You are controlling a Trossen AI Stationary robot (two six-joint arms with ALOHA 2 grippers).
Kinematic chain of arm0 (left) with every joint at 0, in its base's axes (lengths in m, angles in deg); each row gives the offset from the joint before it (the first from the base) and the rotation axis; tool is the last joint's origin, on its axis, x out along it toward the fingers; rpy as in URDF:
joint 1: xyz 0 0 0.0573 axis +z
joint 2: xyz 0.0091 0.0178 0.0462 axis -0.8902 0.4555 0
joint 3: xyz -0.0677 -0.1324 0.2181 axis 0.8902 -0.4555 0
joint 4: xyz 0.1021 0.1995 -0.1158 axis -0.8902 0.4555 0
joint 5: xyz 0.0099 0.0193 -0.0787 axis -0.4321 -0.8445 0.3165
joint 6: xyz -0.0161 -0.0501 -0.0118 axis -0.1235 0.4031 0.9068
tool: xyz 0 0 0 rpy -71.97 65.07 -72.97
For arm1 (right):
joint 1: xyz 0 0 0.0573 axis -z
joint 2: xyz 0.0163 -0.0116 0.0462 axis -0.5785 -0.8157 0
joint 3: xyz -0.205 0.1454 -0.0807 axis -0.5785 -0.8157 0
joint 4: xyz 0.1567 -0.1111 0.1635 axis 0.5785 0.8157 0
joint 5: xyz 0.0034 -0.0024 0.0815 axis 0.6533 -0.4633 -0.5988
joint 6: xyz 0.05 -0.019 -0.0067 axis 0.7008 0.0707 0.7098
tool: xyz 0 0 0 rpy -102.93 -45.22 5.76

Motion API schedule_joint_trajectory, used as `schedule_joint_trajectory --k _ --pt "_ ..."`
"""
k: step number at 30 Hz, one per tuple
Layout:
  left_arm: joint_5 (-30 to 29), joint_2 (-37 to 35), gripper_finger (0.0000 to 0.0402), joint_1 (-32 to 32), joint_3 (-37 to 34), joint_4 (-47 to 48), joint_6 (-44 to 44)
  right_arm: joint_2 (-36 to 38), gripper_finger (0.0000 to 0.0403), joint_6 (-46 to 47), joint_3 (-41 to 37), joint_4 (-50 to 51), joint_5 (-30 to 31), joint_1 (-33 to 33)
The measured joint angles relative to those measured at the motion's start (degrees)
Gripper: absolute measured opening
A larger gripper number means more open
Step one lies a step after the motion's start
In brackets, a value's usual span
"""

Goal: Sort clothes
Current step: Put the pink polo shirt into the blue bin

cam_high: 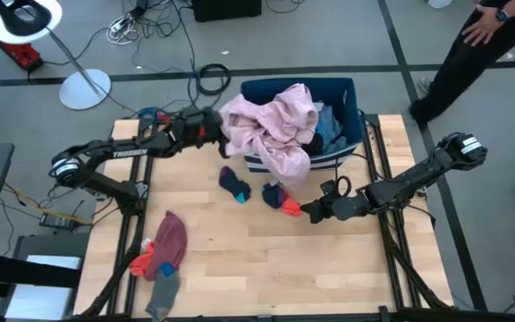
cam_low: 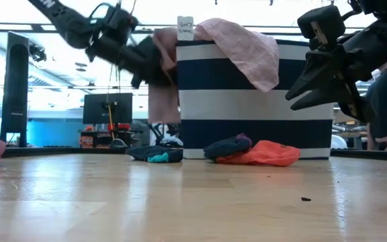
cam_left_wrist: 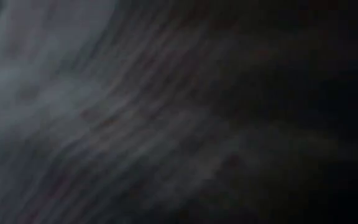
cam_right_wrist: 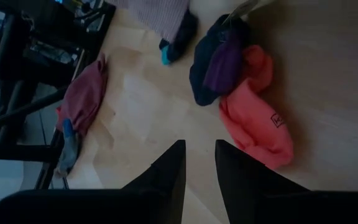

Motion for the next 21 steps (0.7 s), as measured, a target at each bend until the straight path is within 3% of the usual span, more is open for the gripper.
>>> schedule_joint_trajectory --k 6,12,16,21 --pt "1.63 0.1 0.0 -0.24 12.59 10.62 -0.32 0.0 0.0089 -0.02 0.0 -0.15 0.02 0.0" --pt "2.11 0.63 0.0 -1.0 24.39 17.52 -6.07 0.0 0.0089 -1.05 0.0 -0.15 0.2 0.0" --pt "1.74 1.78 0.0 -1.66 29.8 18.13 -6.29 0.0 0.0089 -1.8 0.0 -0.15 0.94 0.04" --pt "6.69 6.67 0.0 -2.7 35.99 19.55 -5.91 0.0 0.0089 -2.22 0.0 -0.17 1.05 0.04"
